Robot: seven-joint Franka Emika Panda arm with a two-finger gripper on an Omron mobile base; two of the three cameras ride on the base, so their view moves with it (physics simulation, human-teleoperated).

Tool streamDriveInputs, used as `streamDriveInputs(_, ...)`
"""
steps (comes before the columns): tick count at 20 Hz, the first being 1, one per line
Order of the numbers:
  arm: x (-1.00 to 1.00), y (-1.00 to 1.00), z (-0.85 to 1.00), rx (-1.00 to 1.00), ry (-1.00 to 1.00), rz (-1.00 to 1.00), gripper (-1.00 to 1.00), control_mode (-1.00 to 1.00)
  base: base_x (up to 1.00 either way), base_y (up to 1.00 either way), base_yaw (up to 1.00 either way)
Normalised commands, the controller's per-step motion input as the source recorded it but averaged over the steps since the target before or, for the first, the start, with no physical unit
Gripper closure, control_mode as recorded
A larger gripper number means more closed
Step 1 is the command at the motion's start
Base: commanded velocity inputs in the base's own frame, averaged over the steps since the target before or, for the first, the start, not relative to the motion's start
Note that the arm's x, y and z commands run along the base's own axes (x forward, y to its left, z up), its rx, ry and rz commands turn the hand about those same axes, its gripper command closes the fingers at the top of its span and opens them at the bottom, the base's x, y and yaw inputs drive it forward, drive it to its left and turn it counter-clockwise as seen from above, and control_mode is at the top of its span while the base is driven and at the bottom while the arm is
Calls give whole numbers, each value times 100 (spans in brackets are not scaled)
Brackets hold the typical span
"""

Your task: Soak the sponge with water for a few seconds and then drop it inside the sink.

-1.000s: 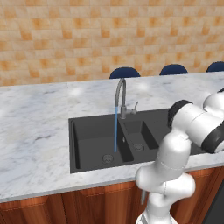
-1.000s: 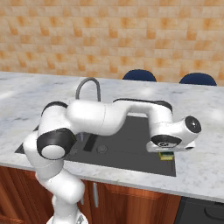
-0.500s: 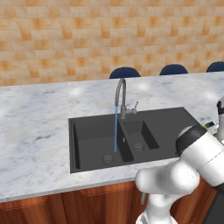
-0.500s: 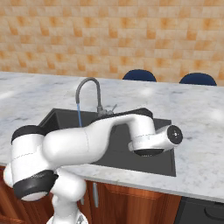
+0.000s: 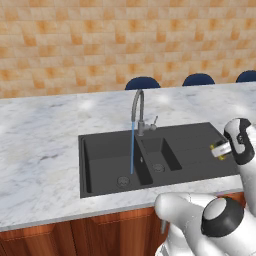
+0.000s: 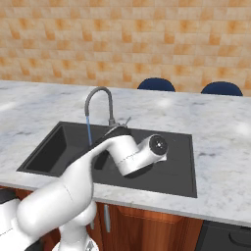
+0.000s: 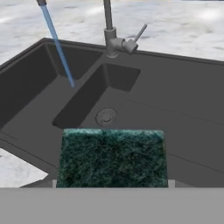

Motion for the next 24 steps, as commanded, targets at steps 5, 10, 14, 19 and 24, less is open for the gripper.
streamDriveInputs(5,22,70,0,-1,5,0,100,-100,0,0,0)
streamDriveInputs(10,28,45,-4,0,0,6,100,-100,0,0,0)
streamDriveInputs(14,21,13,0,0,0,5,100,-100,0,0,0)
streamDriveInputs(19,12,0,0,0,0,12,100,-100,0,0,0)
streamDriveInputs(24,20,13,0,0,0,22,100,-100,0,0,0)
